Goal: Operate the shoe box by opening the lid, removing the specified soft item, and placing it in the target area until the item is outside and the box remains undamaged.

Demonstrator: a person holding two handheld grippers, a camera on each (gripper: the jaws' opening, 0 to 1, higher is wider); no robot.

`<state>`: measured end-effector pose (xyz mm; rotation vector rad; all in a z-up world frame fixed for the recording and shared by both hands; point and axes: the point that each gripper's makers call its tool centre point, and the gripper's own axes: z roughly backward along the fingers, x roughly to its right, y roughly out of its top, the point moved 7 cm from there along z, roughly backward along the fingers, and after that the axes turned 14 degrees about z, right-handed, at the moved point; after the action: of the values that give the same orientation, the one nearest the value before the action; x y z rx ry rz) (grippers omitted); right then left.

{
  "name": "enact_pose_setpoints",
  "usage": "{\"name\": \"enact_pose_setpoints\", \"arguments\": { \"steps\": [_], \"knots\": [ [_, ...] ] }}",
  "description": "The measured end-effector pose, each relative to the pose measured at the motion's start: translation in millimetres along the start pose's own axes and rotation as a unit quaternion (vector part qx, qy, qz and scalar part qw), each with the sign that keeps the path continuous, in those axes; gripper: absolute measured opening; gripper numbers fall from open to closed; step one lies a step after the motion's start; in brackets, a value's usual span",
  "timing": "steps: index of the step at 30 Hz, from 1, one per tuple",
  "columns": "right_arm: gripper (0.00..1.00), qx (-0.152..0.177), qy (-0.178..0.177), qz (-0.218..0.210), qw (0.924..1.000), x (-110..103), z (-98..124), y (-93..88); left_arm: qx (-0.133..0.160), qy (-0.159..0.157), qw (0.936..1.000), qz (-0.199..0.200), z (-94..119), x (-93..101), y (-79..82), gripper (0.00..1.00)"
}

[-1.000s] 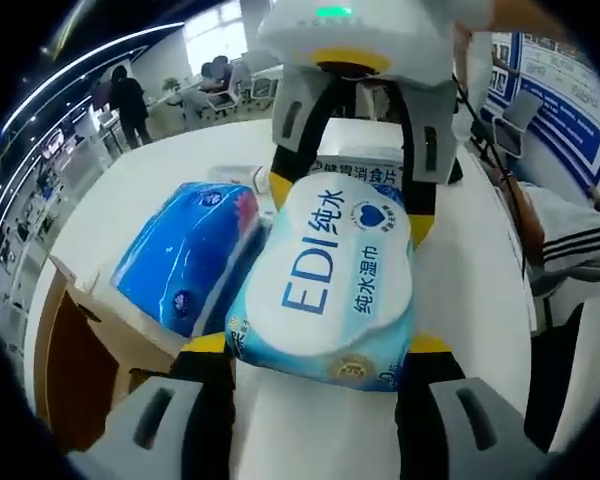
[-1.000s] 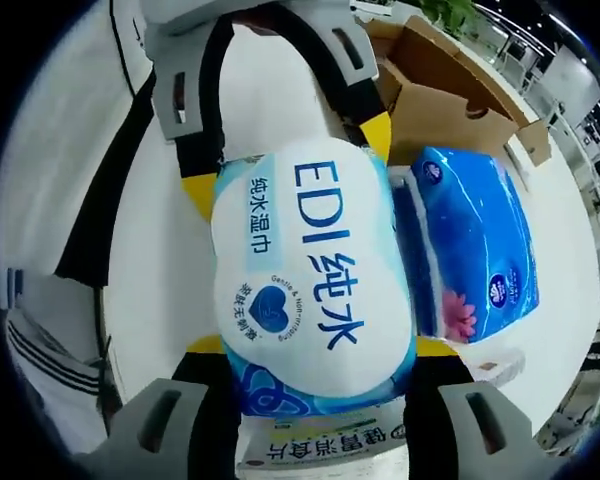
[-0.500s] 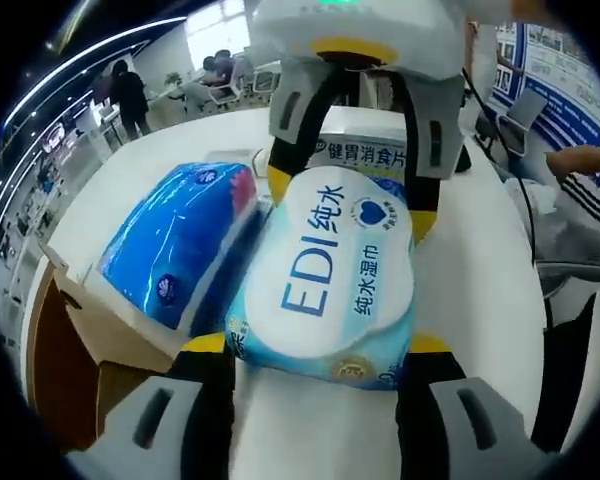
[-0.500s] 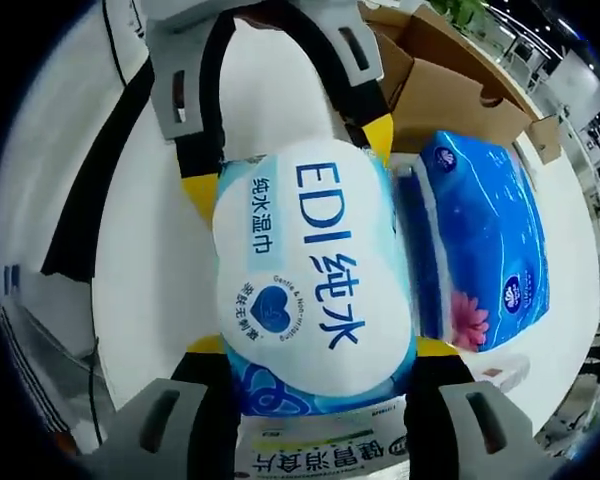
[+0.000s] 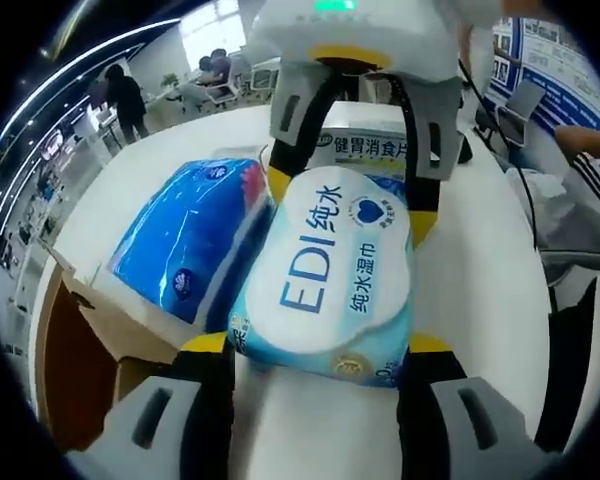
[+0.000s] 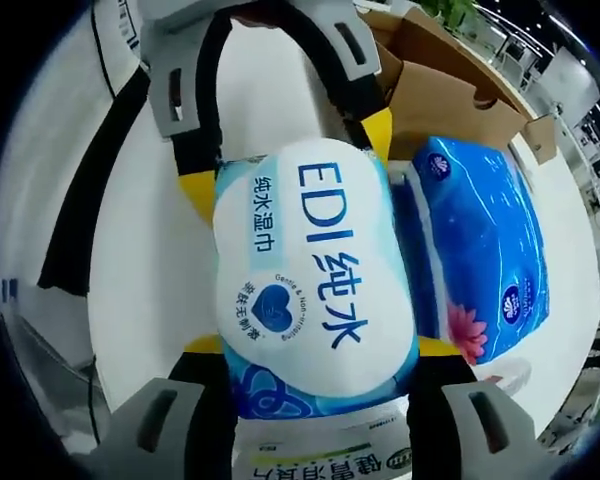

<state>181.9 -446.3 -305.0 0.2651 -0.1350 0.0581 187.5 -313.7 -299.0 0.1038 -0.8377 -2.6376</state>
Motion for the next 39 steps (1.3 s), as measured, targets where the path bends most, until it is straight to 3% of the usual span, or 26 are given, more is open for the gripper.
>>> {"name": "enact_pose_setpoints", "arguments": {
  "steps": [11,15,18,23,25,30,35,36,39],
  "knots": [
    [0.7,-0.001,-0.003,-0.011,0.9999,0.5,0.6,0.8,-0.001,0.015,0.9996,-0.023,13.2,1.0,0.5,0.61],
    [0.7,0.038,-0.034,-0.008,0.9987,1.5,11.0,8.7,-0.018,0.007,0.9996,-0.023,15.8,0.5,-7.4,0.57],
    [0.7,0.038,-0.045,-0.008,0.9982,2.3,21.2,12.8,-0.01,0.016,0.9991,-0.038,19.4,1.0,-7.6,0.57],
    [0.69,0.037,-0.071,-0.008,0.9967,1.1,33.7,20.9,0.006,0.016,0.9995,-0.027,30.8,3.1,-3.6,0.55],
    [0.69,0.041,-0.077,-0.018,0.996,0.4,36.6,23.9,0.009,0.014,0.9996,-0.023,34.8,3.0,-3.4,0.47],
    [0.69,0.076,-0.109,-0.087,0.9874,-2.9,47.5,43.9,0.046,0.008,0.9985,0.03,51.2,2.1,-1.6,0.46],
    [0.7,0.079,-0.131,-0.124,0.9804,-6.3,53.4,55.4,0.072,-0.002,0.9972,0.019,67.4,1.6,1.2,0.46],
    [0.71,0.085,-0.132,-0.144,0.977,-7.6,53.8,57.1,0.077,-0.003,0.9968,0.021,70.1,0.8,1.7,0.47],
    [0.73,0.124,-0.143,-0.231,0.9544,-10.6,55.9,60.9,0.097,-0.02,0.994,0.046,81.5,-1.4,1.8,0.5]
  ]
}}
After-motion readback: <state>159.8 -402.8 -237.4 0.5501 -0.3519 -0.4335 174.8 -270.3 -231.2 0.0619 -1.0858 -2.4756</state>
